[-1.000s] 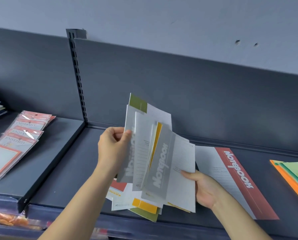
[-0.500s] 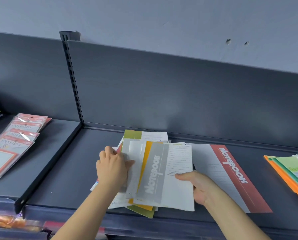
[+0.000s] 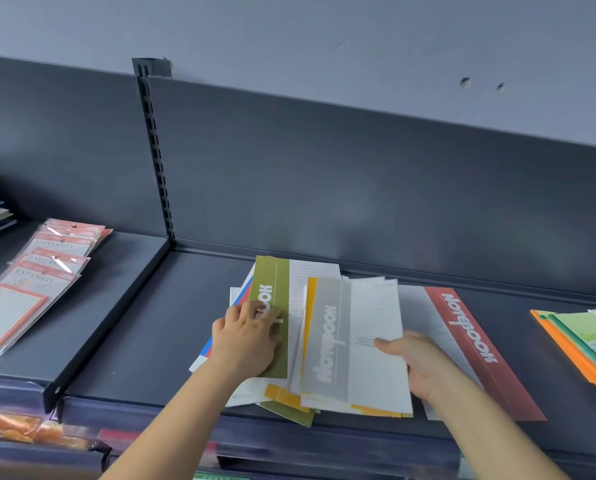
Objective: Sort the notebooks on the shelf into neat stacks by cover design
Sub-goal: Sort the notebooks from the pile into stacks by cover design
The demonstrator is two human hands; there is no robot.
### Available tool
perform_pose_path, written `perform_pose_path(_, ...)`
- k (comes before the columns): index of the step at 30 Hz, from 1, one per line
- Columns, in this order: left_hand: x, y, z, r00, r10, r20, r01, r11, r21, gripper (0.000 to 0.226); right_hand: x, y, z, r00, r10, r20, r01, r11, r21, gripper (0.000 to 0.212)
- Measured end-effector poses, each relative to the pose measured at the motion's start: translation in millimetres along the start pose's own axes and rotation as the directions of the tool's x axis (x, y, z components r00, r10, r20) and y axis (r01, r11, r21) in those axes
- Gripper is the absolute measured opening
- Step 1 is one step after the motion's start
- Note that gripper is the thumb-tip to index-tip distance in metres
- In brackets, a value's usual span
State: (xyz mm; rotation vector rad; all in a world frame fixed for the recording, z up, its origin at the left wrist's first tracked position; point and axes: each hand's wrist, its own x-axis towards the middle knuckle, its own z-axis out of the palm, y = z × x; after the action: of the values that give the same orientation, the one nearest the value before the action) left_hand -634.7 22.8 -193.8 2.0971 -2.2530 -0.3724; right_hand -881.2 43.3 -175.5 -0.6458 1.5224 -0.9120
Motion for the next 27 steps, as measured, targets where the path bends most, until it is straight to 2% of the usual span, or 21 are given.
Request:
perform_pose_path(2, -3.2, 2.5, -0.7, 0.997, -0.055, -0.050, 0.056, 0.998, 0.027, 0.049, -2.2, -8.7, -9.6, 0.997, -0.058, -0.053, 0.060, 0.998, 0.032, 0.032)
perform_pose_path(4, -4.8, 11.2, -1.8, 0.983, -0.037, -0.177, 0.042, 0.999, 0.023, 0.044, -7.8, -17.2, -19.1, 0.991, -0.108, -0.079, 0.113, 0.992, 0.062, 0.032)
perform_pose_path(6, -6.8, 30.4, -4.6, 0.964, 0.021, -0.266, -0.067, 0.984, -0.168, 0.045, -14.4, -20.4, -26.9, 0.985, -0.156, -0.068, 0.160, 0.985, 0.061, 0.031)
perform_pose_path(7, -8.5, 42.8, -6.5, 0.972, 0.044, -0.232, -0.125, 0.930, -0.345, 0.050, -18.5, -20.3, -30.3, 0.983, -0.179, -0.049, 0.181, 0.982, 0.045, 0.030)
perform_pose_path(9, -14.5, 68.7, -10.2, 0.992, 0.115, -0.044, -0.115, 0.728, -0.676, 0.049, -26.4, -18.8, -36.2, 0.979, -0.205, -0.011, 0.205, 0.979, 0.016, 0.028)
perform_pose_path(11, -17.5, 91.1, -10.3, 0.985, 0.164, 0.047, -0.063, 0.605, -0.794, 0.033, -31.7, -17.3, -46.6, 0.973, -0.229, 0.026, 0.228, 0.973, 0.027, 0.027)
perform_pose_path(13, -17.8, 111.4, -8.6, 0.991, 0.124, 0.043, -0.029, 0.525, -0.851, 0.025, -34.4, -18.4, -62.9, 0.966, -0.258, 0.019, 0.257, 0.966, 0.034, 0.030)
perform_pose_path(14, -16.7, 123.2, -6.4, 0.994, 0.106, 0.026, -0.029, 0.482, -0.876, 0.029, -35.1, -18.8, -73.5, 0.962, -0.273, 0.009, 0.273, 0.962, 0.028, 0.031)
perform_pose_path(17, -16.5, 170.3, 3.0, 0.993, 0.114, -0.027, -0.074, 0.429, -0.900, 0.024, -43.1, -18.8, -115.9, 0.945, -0.327, 0.015, 0.328, 0.944, -0.024, 0.033)
perform_pose_path(19, -15.3, 206.0, 14.4, 0.993, 0.107, -0.045, -0.084, 0.388, -0.918, 0.026, -51.3, -16.8, -152.3, 0.944, -0.327, 0.041, 0.330, 0.936, -0.123, 0.032)
perform_pose_path(22, -16.7, 271.7, 24.0, 0.997, 0.056, -0.044, -0.062, 0.385, -0.921, 0.038, -57.4, -12.2, -217.4, 0.947, -0.319, 0.021, 0.314, 0.913, -0.260, 0.040)
perform_pose_path(25, -23.1, 346.7, 30.9, 0.992, 0.118, -0.055, -0.099, 0.404, -0.910, 0.035, -62.6, -10.8, -285.7, 0.921, -0.377, -0.100, 0.341, 0.903, -0.262, 0.040)
perform_pose_path(27, -24.8, 391.0, 37.3, 0.977, 0.182, -0.108, -0.178, 0.436, -0.882, 0.031, -64.1, -11.6, -329.9, 0.895, -0.411, -0.172, 0.359, 0.894, -0.268, 0.042)
